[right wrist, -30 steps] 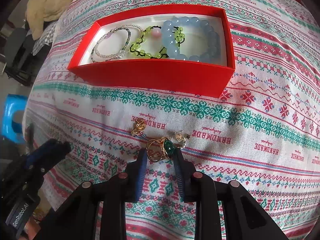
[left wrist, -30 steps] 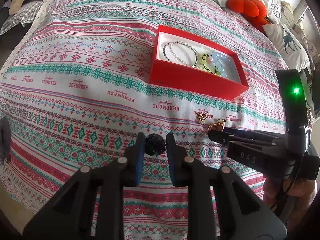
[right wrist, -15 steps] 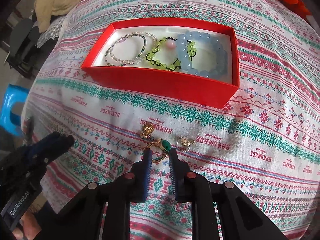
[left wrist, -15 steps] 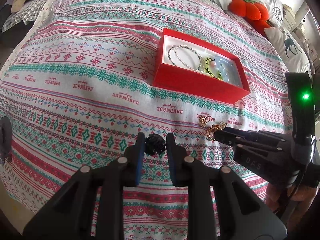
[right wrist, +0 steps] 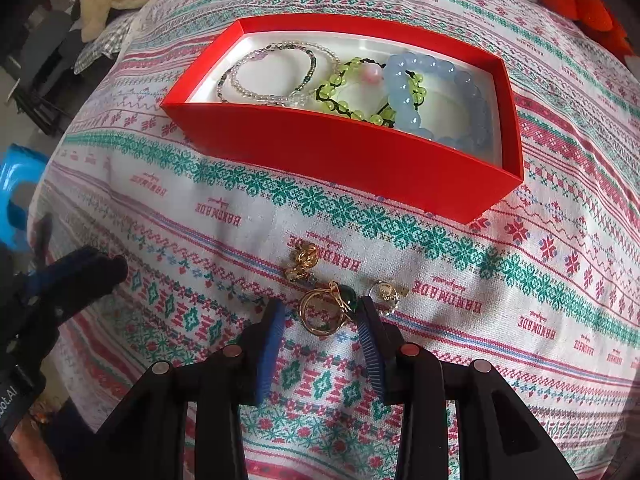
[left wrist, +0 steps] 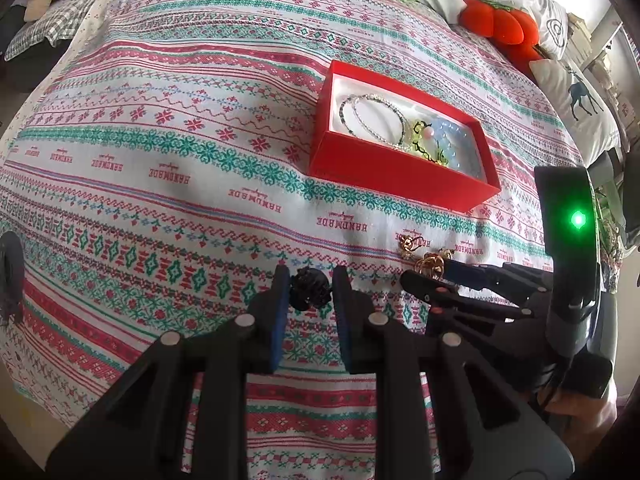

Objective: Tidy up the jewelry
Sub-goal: 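Close the left tool on the black ring while the right tool grasps the green-stone gold ring, then carry both rings into the red box and open both tools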

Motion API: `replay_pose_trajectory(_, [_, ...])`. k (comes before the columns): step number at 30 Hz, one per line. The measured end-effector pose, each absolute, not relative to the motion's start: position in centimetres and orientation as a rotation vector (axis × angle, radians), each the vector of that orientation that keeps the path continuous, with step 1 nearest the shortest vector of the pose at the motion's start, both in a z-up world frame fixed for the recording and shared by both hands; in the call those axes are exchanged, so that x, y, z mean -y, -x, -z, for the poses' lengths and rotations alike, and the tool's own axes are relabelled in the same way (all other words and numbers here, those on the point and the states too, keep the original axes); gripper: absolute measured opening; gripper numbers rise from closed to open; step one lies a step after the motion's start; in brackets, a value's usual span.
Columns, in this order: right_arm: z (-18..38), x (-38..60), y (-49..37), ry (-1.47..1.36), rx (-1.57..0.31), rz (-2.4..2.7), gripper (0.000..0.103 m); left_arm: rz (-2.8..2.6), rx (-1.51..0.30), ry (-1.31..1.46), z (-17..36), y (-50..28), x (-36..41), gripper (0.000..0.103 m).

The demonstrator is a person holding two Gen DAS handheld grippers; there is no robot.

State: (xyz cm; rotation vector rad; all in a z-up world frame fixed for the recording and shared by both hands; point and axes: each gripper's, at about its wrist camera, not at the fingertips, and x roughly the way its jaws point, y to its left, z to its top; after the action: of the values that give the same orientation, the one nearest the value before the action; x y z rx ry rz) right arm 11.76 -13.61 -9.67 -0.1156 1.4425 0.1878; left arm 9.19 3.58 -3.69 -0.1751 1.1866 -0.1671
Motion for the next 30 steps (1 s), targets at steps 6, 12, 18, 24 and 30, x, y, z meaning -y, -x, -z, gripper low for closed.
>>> replay_pose_trajectory(6, [9.6, 13.0, -11.7, 0.141, -1.441, -0.196, 0.029, 0.166, -1.182, 0.186, 3.5, -9.3, -4.0, 0.023])
replay_pose_trajectory(12, [7.8, 13.1, -11.0, 0.153, -1.426, -0.212, 0.029, 0.172, -1.163, 0.208, 2.8, -9.4, -4.3, 0.023])
replay_pose_trajectory(18, [4.7, 13.8, -10.9, 0.118, -1.366, -0.228, 0.029, 0.190, -1.119, 0.259, 1.5, -9.7, -4.8, 0.023])
replay_pose_trajectory(24, [2.8, 16.0, -11.5, 0.059, -1.324, -0.212, 0.029, 0.205, -1.079, 0.344, 0.6, -10.7, -5.1, 0.023])
replay_pose_trajectory(30, [1.4, 17.3, -12.9, -0.017, -1.283, -0.174, 0.029, 0.238, -1.039, 0.425, -0.3, -12.1, -4.6, 0.023])
